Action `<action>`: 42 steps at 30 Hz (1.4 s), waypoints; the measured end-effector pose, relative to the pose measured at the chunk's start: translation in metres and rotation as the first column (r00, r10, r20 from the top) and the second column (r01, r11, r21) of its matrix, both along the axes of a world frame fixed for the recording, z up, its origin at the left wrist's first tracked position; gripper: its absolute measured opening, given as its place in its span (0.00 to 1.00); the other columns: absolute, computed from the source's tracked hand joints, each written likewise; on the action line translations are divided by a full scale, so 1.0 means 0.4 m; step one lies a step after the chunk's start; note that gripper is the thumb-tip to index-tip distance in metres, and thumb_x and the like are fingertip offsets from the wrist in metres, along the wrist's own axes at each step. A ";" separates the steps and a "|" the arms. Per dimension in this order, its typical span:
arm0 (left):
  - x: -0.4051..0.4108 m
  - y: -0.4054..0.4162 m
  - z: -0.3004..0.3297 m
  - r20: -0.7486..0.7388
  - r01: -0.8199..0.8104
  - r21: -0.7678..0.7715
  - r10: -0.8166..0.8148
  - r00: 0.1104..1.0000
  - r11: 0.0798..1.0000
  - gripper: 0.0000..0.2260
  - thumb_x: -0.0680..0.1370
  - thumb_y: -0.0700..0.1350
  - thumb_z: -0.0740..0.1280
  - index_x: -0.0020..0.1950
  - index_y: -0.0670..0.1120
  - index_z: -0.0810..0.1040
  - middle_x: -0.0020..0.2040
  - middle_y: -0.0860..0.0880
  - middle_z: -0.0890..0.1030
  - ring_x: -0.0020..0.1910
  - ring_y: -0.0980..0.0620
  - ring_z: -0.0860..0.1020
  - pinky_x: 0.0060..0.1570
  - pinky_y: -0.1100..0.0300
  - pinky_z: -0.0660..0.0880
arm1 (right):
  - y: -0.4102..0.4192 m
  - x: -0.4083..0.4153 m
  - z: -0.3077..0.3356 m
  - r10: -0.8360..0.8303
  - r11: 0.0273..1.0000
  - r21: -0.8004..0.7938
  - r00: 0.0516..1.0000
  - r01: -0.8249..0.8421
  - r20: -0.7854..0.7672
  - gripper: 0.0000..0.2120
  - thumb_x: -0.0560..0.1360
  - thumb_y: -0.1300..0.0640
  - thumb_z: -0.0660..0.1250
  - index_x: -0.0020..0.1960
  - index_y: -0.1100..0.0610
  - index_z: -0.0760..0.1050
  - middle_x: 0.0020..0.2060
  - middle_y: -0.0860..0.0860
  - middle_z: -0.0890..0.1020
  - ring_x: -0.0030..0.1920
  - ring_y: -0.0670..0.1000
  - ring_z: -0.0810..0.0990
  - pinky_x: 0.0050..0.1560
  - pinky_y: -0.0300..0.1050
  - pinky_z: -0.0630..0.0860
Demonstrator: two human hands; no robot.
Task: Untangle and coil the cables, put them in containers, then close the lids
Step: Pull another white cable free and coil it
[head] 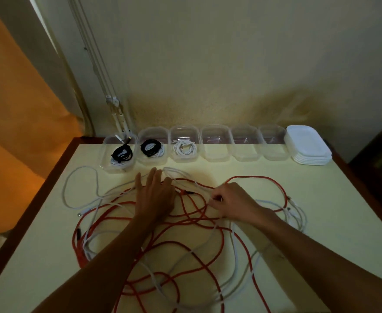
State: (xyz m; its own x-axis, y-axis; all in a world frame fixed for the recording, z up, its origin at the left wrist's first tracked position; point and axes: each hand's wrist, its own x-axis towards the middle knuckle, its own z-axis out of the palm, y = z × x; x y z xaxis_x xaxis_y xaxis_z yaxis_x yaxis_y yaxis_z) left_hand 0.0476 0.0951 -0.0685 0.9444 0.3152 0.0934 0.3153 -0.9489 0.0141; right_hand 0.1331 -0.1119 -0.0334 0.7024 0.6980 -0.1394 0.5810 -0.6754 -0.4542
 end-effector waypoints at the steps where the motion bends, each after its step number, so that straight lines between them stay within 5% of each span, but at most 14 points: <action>1: -0.001 -0.007 0.010 -0.002 0.013 0.016 -0.013 1.000 1.000 0.18 0.81 0.51 0.57 0.68 0.48 0.72 0.76 0.45 0.64 0.78 0.46 0.54 0.73 0.37 0.47 | -0.007 0.011 0.026 -0.037 0.996 0.082 0.999 0.039 -0.021 0.11 0.76 0.54 0.70 0.37 0.59 0.81 0.31 0.51 0.82 0.34 0.49 0.80 0.38 0.45 0.74; 3: 0.002 -0.027 0.029 0.101 0.088 -0.017 -0.086 0.991 0.996 0.13 0.79 0.46 0.62 0.62 0.45 0.77 0.71 0.43 0.71 0.75 0.43 0.62 0.71 0.37 0.54 | -0.022 0.032 0.098 -0.116 0.963 0.238 0.991 0.129 -0.067 0.10 0.76 0.57 0.71 0.38 0.60 0.83 0.30 0.48 0.82 0.31 0.41 0.79 0.37 0.39 0.74; 6: 0.016 -0.073 0.072 0.397 0.325 -0.177 -0.235 0.887 0.929 0.10 0.76 0.43 0.63 0.49 0.41 0.82 0.54 0.40 0.82 0.56 0.41 0.79 0.56 0.46 0.74 | -0.044 0.054 0.215 -0.224 0.843 0.447 0.951 0.298 -0.213 0.10 0.77 0.60 0.70 0.40 0.65 0.82 0.32 0.58 0.82 0.30 0.47 0.78 0.38 0.43 0.78; 10: 0.028 -0.181 0.182 0.455 0.462 -0.582 -0.202 0.867 0.670 0.16 0.80 0.54 0.60 0.57 0.46 0.82 0.55 0.51 0.83 0.54 0.54 0.79 0.53 0.58 0.74 | -0.066 0.051 0.359 -0.164 0.549 0.646 0.826 0.530 -0.539 0.08 0.79 0.64 0.66 0.43 0.66 0.79 0.34 0.58 0.78 0.32 0.51 0.76 0.39 0.43 0.80; 13: 0.032 -0.260 0.259 0.532 0.524 -0.680 -0.147 0.834 0.513 0.15 0.80 0.57 0.62 0.61 0.52 0.79 0.53 0.56 0.83 0.51 0.61 0.79 0.50 0.61 0.76 | -0.081 0.031 0.445 -0.022 0.335 0.705 0.753 0.625 -0.657 0.09 0.80 0.66 0.64 0.41 0.64 0.77 0.33 0.55 0.78 0.31 0.48 0.78 0.37 0.41 0.81; 17: 0.039 -0.314 0.319 0.616 0.526 -0.614 -0.060 0.785 0.588 0.08 0.79 0.51 0.67 0.49 0.48 0.81 0.42 0.53 0.83 0.43 0.59 0.80 0.45 0.59 0.76 | -0.115 -0.013 0.528 0.260 0.051 0.648 0.616 0.760 -0.743 0.11 0.80 0.67 0.63 0.38 0.63 0.76 0.30 0.53 0.78 0.29 0.47 0.78 0.32 0.38 0.79; 20: 0.024 -0.324 0.340 0.608 0.509 -0.658 -0.008 0.794 0.554 0.16 0.82 0.50 0.62 0.39 0.43 0.80 0.34 0.48 0.83 0.35 0.53 0.80 0.40 0.58 0.75 | -0.163 -0.041 0.563 0.412 -0.072 0.554 0.530 0.829 -0.741 0.11 0.80 0.66 0.62 0.39 0.64 0.75 0.30 0.54 0.79 0.28 0.48 0.77 0.30 0.37 0.78; 26: -0.075 -0.322 0.351 0.467 0.454 -0.832 -0.040 0.883 0.319 0.21 0.84 0.51 0.57 0.33 0.44 0.70 0.26 0.48 0.69 0.25 0.52 0.68 0.28 0.61 0.69 | -0.279 -0.110 0.532 0.328 -0.038 0.515 0.498 0.856 -0.803 0.11 0.81 0.65 0.62 0.40 0.63 0.74 0.30 0.53 0.78 0.32 0.47 0.75 0.28 0.35 0.77; 35: -0.162 -0.322 0.358 0.421 0.326 -0.787 0.070 0.904 0.525 0.12 0.84 0.44 0.54 0.49 0.43 0.74 0.44 0.45 0.77 0.44 0.49 0.74 0.42 0.58 0.70 | -0.367 -0.205 0.427 0.300 0.036 0.522 0.489 0.852 -0.819 0.10 0.81 0.61 0.62 0.41 0.60 0.75 0.35 0.54 0.79 0.32 0.48 0.78 0.32 0.40 0.78; 39: -0.191 -0.306 0.360 0.418 0.322 -0.822 0.113 0.901 0.471 0.09 0.83 0.42 0.56 0.56 0.40 0.74 0.53 0.44 0.78 0.51 0.46 0.76 0.46 0.57 0.71 | -0.385 -0.224 0.402 0.272 0.024 0.522 0.497 0.852 -0.824 0.06 0.81 0.63 0.63 0.45 0.61 0.75 0.36 0.54 0.79 0.31 0.47 0.77 0.31 0.38 0.77; 42: -0.224 -0.298 0.365 0.398 0.318 -0.876 0.172 0.901 0.361 0.11 0.84 0.42 0.54 0.55 0.42 0.76 0.47 0.44 0.81 0.45 0.49 0.79 0.44 0.57 0.73 | -0.391 -0.225 0.404 0.272 0.014 0.558 0.534 0.830 -0.801 0.07 0.80 0.63 0.64 0.43 0.59 0.75 0.34 0.53 0.77 0.28 0.45 0.73 0.29 0.36 0.75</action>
